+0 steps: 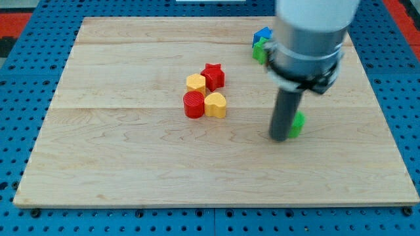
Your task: Place the green circle diagonal to the green star
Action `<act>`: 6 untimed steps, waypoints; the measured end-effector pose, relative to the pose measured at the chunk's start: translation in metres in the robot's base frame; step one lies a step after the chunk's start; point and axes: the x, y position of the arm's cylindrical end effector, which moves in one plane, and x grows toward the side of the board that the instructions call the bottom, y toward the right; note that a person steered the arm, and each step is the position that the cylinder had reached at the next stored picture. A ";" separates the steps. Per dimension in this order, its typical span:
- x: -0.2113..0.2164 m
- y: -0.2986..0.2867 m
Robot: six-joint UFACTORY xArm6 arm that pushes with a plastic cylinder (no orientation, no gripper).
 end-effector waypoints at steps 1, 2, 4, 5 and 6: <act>0.005 0.055; 0.011 0.069; -0.032 0.083; -0.063 0.078; -0.076 0.060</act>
